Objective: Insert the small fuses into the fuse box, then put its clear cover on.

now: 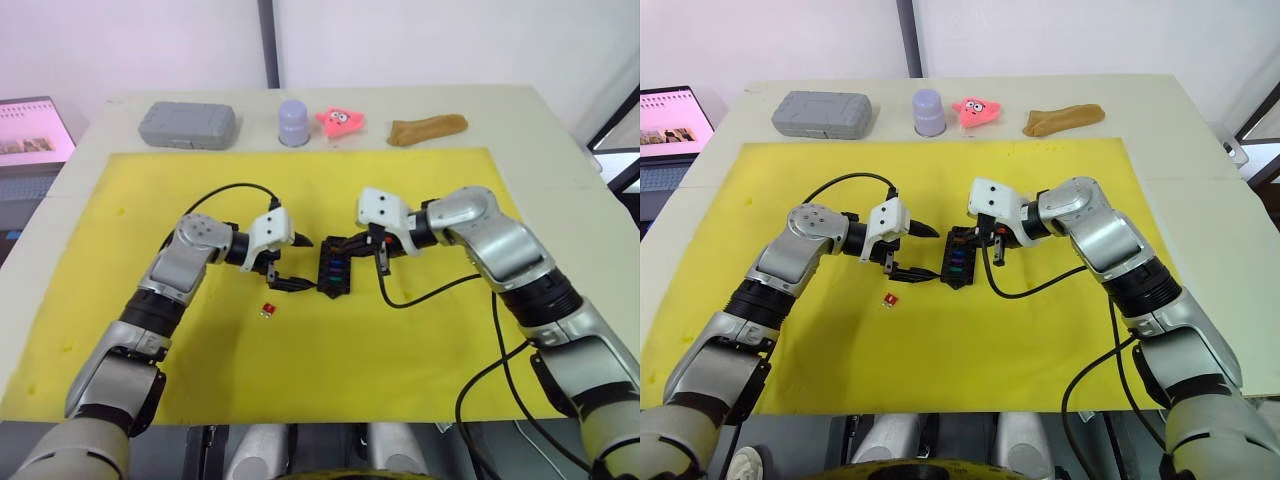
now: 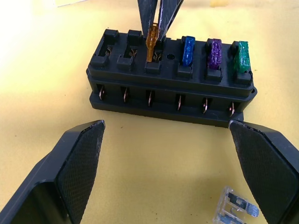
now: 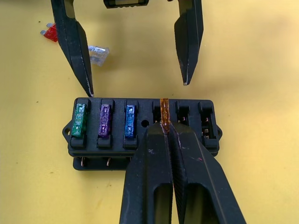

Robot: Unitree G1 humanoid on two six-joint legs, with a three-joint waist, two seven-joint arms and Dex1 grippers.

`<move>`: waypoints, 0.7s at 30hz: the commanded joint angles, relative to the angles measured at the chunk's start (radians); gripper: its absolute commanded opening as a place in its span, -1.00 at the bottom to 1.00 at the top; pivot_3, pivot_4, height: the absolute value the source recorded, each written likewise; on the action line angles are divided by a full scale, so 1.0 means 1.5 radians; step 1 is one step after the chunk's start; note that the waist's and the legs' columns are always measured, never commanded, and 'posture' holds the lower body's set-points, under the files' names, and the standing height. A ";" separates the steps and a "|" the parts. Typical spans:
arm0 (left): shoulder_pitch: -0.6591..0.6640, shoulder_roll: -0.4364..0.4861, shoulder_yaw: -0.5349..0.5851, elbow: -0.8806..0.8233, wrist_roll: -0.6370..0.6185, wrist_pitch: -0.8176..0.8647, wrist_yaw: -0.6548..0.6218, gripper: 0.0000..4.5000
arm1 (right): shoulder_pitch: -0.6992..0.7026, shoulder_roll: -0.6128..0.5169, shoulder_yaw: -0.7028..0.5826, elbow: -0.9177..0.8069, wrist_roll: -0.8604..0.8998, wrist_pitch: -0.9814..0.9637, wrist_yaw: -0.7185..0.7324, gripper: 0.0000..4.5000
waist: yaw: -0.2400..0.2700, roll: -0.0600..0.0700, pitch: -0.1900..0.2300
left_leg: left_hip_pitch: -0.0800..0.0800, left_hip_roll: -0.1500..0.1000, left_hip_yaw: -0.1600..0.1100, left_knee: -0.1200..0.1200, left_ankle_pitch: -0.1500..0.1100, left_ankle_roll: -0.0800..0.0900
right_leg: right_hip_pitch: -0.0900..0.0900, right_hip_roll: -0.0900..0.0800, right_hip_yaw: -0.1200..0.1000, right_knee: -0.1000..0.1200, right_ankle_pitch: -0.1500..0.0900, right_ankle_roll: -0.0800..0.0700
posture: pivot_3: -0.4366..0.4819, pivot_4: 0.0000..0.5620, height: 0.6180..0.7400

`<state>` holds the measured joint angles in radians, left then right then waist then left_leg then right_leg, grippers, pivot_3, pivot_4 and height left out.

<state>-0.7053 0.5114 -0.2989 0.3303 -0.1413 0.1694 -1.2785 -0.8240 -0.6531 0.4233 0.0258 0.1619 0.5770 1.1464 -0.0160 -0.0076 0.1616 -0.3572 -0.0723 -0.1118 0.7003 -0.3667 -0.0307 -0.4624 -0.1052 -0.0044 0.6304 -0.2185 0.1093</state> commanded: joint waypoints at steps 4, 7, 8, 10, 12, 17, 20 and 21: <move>-0.010 0.001 0.009 -0.027 -0.001 0.000 -0.002 0.99 | -0.007 -0.003 -0.024 -0.021 0.001 0.018 0.004 -1.00 | 0.000 0.000 0.000 | 0.000 0.000 0.000 0.000 0.000 0.000 | 0.000 0.000 0.000 0.000 0.000 0.000 | -0.05 -0.47 1.00; -0.011 0.000 0.008 -0.027 0.000 -0.001 -0.001 0.99 | -0.013 -0.004 -0.027 -0.025 0.002 0.024 0.008 -1.00 | 0.001 0.000 0.000 | 0.000 0.000 0.000 0.000 0.000 0.000 | 0.000 0.000 0.000 0.000 0.000 0.000 | -0.05 -0.47 1.00; -0.012 -0.001 0.008 -0.028 0.000 0.000 -0.001 0.99 | -0.015 -0.004 -0.028 -0.026 0.002 0.025 0.009 -1.00 | 0.001 0.000 0.000 | 0.000 0.000 0.000 0.000 0.000 0.000 | 0.000 0.000 0.000 0.000 0.000 0.000 | -0.05 -0.47 1.00; -0.011 -0.001 0.007 -0.030 0.000 0.001 -0.001 0.99 | -0.017 -0.005 -0.029 -0.030 0.004 0.027 0.012 -1.00 | 0.001 0.000 0.000 | 0.000 0.000 0.000 0.000 0.000 0.000 | 0.000 0.000 0.000 0.000 0.000 0.000 | -0.05 -0.47 1.00; -0.011 -0.001 0.008 -0.032 0.000 0.003 -0.001 0.99 | -0.018 -0.006 -0.030 -0.034 0.004 0.029 0.015 -1.00 | 0.000 0.000 0.000 | 0.000 0.000 0.000 0.000 0.000 0.000 | 0.000 0.000 0.000 0.000 0.000 0.000 | -0.05 -0.47 1.00; -0.010 -0.001 0.008 -0.034 0.000 0.004 -0.001 0.99 | -0.022 -0.005 -0.029 -0.036 0.001 0.028 0.020 -1.00 | 0.000 0.000 0.000 | 0.000 0.000 0.000 0.000 0.000 0.000 | 0.000 0.000 0.000 0.000 0.000 0.000 | -0.05 -0.47 1.00; -0.010 0.000 0.008 -0.035 0.000 0.005 -0.001 0.99 | -0.026 -0.004 -0.029 -0.037 0.002 0.029 0.023 -1.00 | 0.000 0.000 0.000 | 0.000 0.000 0.000 0.000 0.000 0.000 | 0.000 0.000 0.000 0.000 0.000 0.000 | -0.05 -0.47 1.00; -0.010 0.000 0.008 -0.035 0.000 0.005 -0.001 0.99 | -0.027 -0.004 -0.029 -0.037 0.002 0.029 0.024 -1.00 | 0.000 0.000 0.000 | 0.000 0.000 0.000 0.000 0.000 0.000 | 0.000 0.000 0.000 0.000 0.000 0.000 | -0.05 -0.47 1.00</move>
<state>-0.7055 0.5091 -0.2989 0.3100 -0.1398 0.1732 -1.2782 -0.8297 -0.6545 0.4136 0.0039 0.1620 0.6260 1.1729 -0.0164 -0.0076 0.1616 -0.3574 -0.0723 -0.1118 0.7004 -0.3667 -0.0307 -0.4626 -0.1052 -0.0044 0.6305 -0.2185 0.1093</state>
